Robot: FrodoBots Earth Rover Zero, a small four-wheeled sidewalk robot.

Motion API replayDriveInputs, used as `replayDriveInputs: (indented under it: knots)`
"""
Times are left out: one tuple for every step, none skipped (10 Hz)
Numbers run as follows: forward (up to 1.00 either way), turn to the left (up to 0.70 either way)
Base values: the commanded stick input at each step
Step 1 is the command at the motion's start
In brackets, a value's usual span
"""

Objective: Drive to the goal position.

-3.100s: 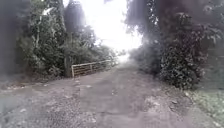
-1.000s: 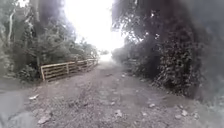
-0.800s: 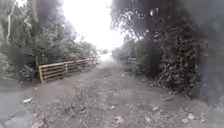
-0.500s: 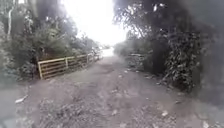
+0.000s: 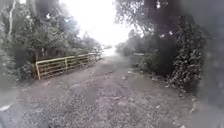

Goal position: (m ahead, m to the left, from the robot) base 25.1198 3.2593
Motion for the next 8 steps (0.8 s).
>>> replayDriveInputs:
  knots:
    - [0.70, 0.00]
    - [0.70, 0.00]
    - [0.70, 0.00]
    - [0.70, 0.00]
    - [0.70, 0.00]
    - [0.70, 0.00]
    - [0.70, 0.00]
    - [0.70, 0.00]
